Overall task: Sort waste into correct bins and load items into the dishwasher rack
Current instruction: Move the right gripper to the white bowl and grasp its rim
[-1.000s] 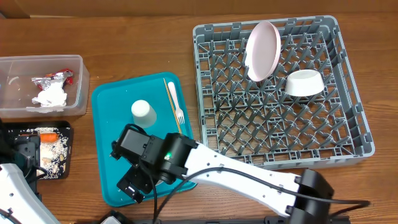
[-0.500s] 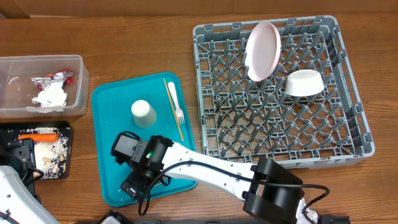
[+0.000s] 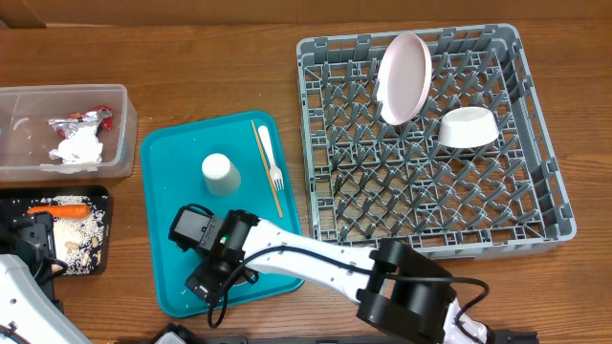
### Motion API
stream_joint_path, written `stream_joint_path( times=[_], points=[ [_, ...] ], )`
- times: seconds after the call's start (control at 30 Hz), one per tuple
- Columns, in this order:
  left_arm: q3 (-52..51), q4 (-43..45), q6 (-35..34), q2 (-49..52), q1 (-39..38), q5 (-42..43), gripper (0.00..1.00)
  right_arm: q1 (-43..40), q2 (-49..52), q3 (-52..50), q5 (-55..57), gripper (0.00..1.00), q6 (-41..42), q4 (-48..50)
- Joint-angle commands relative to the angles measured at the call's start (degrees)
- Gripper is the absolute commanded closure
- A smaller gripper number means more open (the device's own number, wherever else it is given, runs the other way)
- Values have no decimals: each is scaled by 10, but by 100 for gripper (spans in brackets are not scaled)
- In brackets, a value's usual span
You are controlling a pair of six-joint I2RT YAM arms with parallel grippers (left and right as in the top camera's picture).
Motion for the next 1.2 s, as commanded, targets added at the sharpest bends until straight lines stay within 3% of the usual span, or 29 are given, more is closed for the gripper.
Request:
stream_joint_path(
  times=[0.0,0.27,0.6,0.8,1.07,1.17],
  points=[
    [8,0,-10,0,3,-1,0,4,10,-1,8,9,1,7],
    [8,0,-10,0,3,19,0,9,17,-1,47,21,2,11],
    [8,0,-10,1,3,19,0,11,52,-1,49,25,3,10],
    [8,0,-10,1,3,19,0,9,51,3,49,48,3,11],
    [8,0,-10,1,3,19,0,9,51,34,49,61,3,-20],
    [8,0,-10,1,3,19,0,9,49,62,41,70,3,-41]
  ],
)
